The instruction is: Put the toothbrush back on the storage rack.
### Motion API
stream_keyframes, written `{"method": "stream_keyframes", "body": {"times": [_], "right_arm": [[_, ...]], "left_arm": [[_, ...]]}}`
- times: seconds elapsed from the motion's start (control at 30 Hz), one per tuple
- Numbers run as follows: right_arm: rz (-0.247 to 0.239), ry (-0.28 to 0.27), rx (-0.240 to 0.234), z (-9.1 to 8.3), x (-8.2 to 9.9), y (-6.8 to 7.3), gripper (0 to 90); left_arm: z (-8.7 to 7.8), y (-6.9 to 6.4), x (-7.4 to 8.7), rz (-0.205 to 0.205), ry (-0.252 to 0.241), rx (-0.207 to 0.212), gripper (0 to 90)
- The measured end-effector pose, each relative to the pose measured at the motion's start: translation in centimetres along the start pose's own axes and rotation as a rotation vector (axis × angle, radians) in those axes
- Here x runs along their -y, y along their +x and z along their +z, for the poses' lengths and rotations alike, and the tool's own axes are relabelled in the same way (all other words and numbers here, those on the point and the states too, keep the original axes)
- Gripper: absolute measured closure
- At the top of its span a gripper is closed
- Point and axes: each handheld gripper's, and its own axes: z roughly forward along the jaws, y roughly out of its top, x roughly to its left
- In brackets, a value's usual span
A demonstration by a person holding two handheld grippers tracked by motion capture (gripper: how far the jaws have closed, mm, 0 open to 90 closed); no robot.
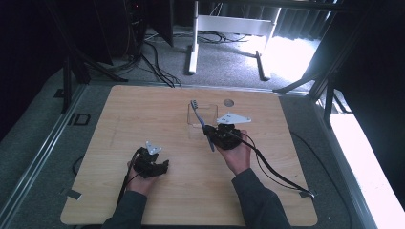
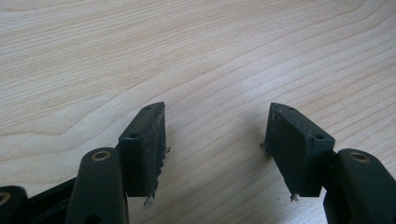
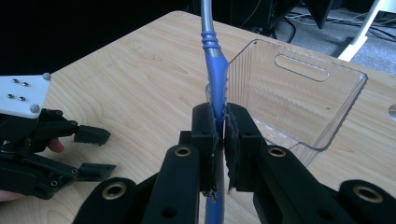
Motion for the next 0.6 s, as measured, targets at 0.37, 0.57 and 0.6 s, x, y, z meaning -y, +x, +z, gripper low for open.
{"method": "stream_keyframes", "body": {"times": [0.37,0.57,0.6], "right_arm": [[0.007,-0.009,0.004,0.17,-0.11,-0.25,82.7],[0.009,-0.011,0.009,0.25,-0.18,-0.43,82.7],[0.011,-0.011,0.010,0.26,-0.20,-0.45,82.7]], "left_arm": [[0.00,0.03,0.01,0.002,0.000,0.004,38.2],[0.01,0.02,0.03,0.000,-0.002,0.004,38.1],[0.01,0.02,0.03,0.000,-0.002,0.004,38.1]]}}
